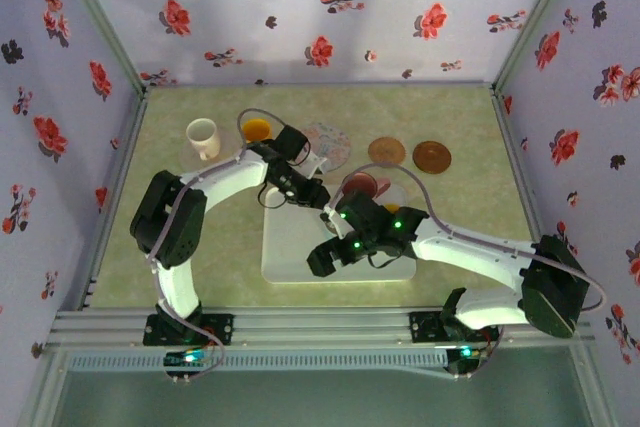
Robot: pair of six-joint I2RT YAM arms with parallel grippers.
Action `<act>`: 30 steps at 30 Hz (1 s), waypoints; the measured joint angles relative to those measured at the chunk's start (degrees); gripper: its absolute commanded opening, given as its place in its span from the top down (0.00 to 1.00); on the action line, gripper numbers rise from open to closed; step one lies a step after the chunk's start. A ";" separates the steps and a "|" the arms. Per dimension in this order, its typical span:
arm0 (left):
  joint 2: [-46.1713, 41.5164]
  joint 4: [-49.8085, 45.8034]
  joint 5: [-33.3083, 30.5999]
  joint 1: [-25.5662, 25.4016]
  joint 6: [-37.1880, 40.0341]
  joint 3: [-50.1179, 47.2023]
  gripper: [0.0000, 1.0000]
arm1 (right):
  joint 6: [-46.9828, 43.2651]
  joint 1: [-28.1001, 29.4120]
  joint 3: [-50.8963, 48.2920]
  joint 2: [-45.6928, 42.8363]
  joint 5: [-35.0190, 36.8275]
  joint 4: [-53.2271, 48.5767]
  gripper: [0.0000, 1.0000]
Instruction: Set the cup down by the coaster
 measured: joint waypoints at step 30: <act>-3.69 -3.19 -4.09 2.38 1.64 2.27 0.56 | -4.92 0.04 -0.24 -10.01 5.25 1.46 0.01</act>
